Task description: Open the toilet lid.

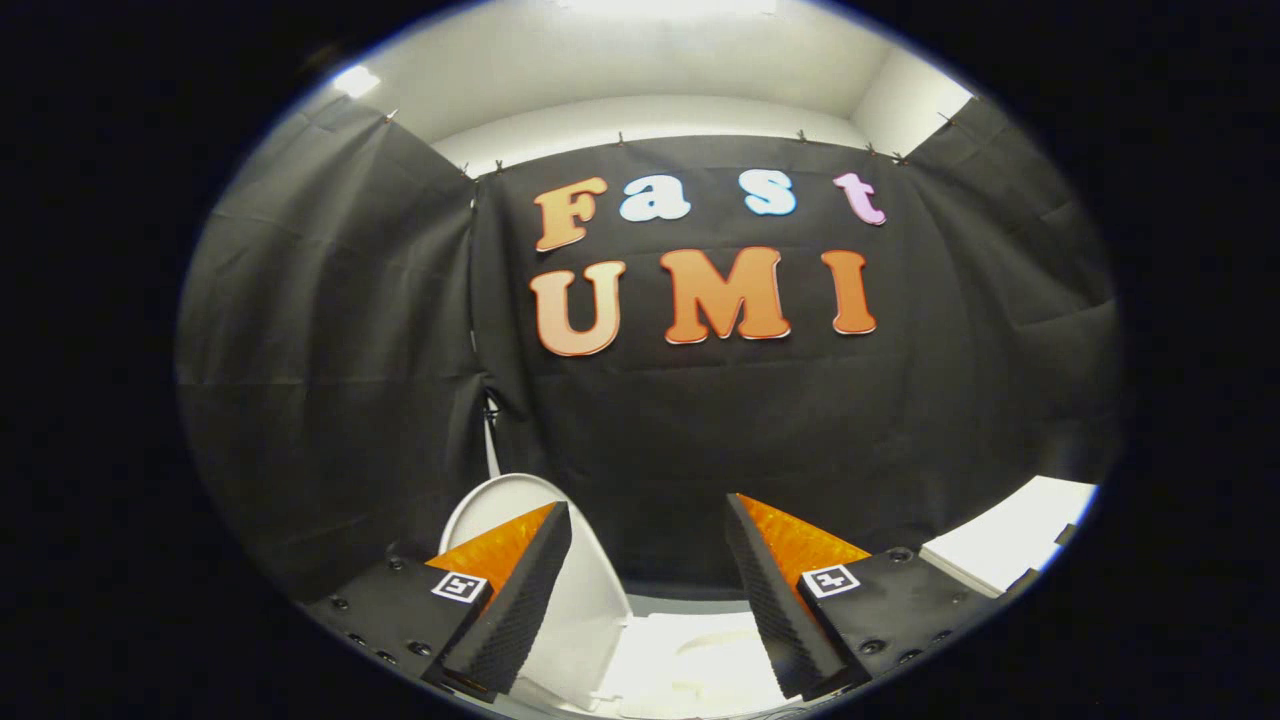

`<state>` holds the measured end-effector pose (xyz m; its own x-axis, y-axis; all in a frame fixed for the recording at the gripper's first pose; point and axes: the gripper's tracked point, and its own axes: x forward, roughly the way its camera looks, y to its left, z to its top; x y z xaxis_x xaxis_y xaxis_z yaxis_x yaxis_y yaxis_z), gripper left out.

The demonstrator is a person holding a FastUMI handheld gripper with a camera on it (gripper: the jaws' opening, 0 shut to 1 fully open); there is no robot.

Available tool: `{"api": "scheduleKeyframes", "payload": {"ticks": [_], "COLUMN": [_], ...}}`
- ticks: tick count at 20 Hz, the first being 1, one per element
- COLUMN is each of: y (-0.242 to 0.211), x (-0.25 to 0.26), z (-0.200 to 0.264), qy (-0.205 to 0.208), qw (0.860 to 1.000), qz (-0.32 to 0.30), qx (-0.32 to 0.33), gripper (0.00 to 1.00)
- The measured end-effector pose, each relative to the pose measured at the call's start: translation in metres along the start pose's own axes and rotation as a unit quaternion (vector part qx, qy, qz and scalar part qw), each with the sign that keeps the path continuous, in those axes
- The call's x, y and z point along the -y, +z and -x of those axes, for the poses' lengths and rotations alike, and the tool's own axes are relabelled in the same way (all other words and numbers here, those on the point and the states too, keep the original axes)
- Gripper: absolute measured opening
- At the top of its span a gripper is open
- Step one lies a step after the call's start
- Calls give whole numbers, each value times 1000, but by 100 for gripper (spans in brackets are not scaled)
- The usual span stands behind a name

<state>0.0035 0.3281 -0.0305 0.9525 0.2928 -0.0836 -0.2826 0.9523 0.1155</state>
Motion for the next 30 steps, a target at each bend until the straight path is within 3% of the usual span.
{"api": "scheduleKeyframes", "payload": {"ticks": [7,14,25,30], "y": [27,-5,-5,4], "x": [150,245,328,342], "z": [18,29,45,47], "qy": [-94,-129,-158,-145], "qw": [995,992,987,989], "qz": [43,13,10,-33], "qx": [17,-9,-16,-22], "gripper": [98,98,98,97]}}
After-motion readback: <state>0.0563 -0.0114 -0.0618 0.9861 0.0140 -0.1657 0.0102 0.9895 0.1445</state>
